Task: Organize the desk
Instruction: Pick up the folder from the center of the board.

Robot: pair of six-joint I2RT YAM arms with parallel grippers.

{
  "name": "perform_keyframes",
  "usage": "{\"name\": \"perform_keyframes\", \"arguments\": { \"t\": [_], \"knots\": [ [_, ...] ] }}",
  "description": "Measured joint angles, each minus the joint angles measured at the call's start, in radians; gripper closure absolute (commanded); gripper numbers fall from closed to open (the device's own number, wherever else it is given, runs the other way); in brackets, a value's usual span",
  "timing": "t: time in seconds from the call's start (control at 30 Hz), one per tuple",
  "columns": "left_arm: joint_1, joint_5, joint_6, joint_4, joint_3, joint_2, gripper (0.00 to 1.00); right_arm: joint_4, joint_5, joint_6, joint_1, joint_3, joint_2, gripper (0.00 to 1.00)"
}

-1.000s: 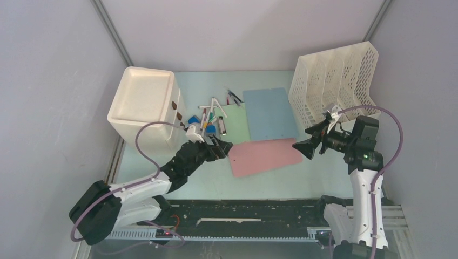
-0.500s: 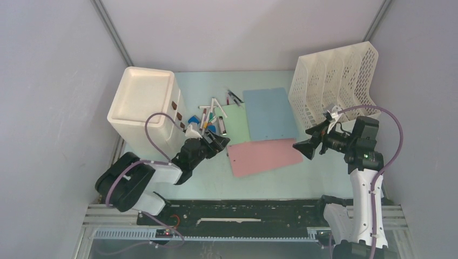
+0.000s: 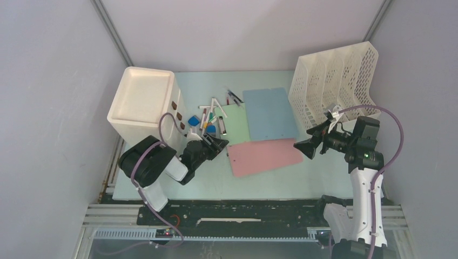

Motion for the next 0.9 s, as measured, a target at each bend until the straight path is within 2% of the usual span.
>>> {"name": "perform_keyframes", "arguments": {
  "t": [0.3,0.9],
  "knots": [
    [0.003,-0.016,-0.01,0.046,0.031,0.074,0.5,-0.001,0.0,0.0,-0.01,-0.002,0.008,0.0],
    [0.013,-0.049,0.001,0.09,0.035,0.126,0.94,-0.031,-0.047,-0.047,-0.091,-0.002,0.08,0.0]
  ]
}}
